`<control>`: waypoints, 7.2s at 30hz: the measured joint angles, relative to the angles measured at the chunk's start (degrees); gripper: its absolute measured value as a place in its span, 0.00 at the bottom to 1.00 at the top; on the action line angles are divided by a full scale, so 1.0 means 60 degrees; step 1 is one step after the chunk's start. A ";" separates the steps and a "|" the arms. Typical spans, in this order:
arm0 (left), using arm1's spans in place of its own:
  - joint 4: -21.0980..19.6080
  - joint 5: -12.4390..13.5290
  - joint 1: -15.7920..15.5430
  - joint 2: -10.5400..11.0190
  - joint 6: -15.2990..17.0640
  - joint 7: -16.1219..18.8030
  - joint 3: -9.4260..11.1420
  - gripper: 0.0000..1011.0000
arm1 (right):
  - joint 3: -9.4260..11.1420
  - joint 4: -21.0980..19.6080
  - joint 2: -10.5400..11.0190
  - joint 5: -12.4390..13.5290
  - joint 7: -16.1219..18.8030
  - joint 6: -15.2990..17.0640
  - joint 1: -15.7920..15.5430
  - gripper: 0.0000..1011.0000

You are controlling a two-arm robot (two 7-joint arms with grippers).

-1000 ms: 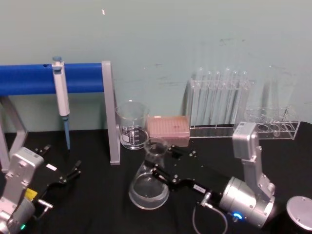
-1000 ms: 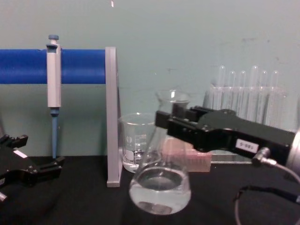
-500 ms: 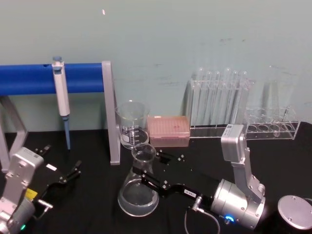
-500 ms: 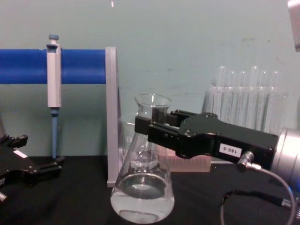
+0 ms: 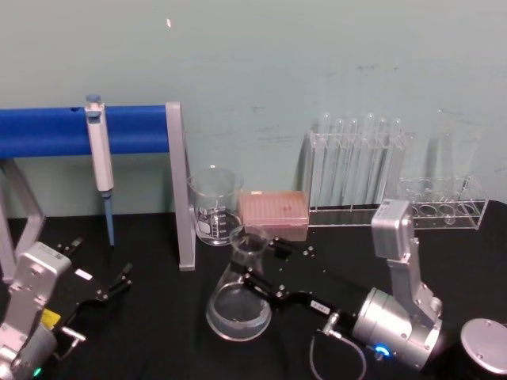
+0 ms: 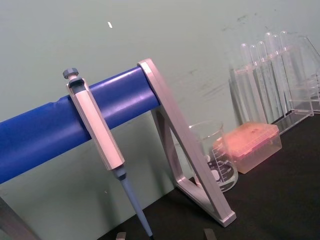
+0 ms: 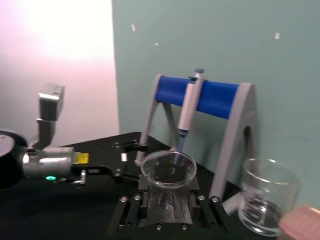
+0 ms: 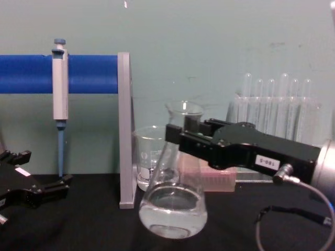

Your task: Grasp the erlenmeyer flask with one hand, shake it three times, then place it back.

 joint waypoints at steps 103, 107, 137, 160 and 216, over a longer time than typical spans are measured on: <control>0.0000 0.0000 0.0000 0.0000 0.0000 0.0000 -0.0001 0.99 | 0.1092 -0.0025 -0.0048 -0.0384 -0.0407 0.0045 -0.0372 0.45; 0.0000 0.0000 0.0000 0.0000 0.0000 0.0000 0.0000 0.99 | 0.0985 0.0013 -0.0021 -0.0339 -0.0376 0.0043 -0.0312 0.45; 0.0000 0.0000 0.0000 0.0000 0.0000 0.0000 0.0000 0.99 | 0.0782 0.0192 0.0074 -0.0152 -0.0349 -0.0078 -0.0132 0.45; 0.0000 0.0000 0.0000 0.0000 0.0000 0.0000 -0.0001 0.99 | 0.0523 0.0623 -0.0007 -0.0259 -0.0269 -0.0069 -0.0117 0.45; 0.0000 0.0000 0.0000 0.0000 0.0000 0.0000 0.0000 0.99 | 0.0123 0.2193 -0.0415 -0.0685 0.0174 -0.0253 0.0464 0.45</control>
